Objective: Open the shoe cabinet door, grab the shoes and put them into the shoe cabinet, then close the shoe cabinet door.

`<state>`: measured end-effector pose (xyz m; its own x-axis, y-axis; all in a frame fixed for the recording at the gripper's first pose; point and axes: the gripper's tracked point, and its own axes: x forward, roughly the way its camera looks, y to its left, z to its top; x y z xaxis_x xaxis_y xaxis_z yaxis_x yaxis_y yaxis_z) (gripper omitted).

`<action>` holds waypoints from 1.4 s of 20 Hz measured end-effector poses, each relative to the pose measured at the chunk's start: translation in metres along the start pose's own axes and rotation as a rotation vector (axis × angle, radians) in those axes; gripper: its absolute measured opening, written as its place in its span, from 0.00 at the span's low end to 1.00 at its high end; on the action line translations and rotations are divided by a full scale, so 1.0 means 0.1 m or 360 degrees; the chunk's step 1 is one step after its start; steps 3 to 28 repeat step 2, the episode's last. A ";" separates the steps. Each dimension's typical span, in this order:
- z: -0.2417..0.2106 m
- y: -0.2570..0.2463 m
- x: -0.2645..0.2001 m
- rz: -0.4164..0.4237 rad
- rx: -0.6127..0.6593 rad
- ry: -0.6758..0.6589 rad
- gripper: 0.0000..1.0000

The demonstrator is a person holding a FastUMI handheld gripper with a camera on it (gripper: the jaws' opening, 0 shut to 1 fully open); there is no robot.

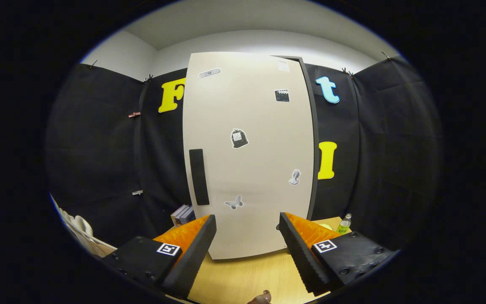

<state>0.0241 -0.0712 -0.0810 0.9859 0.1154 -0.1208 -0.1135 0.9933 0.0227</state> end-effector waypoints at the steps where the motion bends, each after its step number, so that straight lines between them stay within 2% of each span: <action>1: 0.01 0.03 -0.01 0.0013 -0.0007 -0.0003 0.98; 28: 0.01 0.04 -0.01 0.0021 -0.0017 -0.0004 0.98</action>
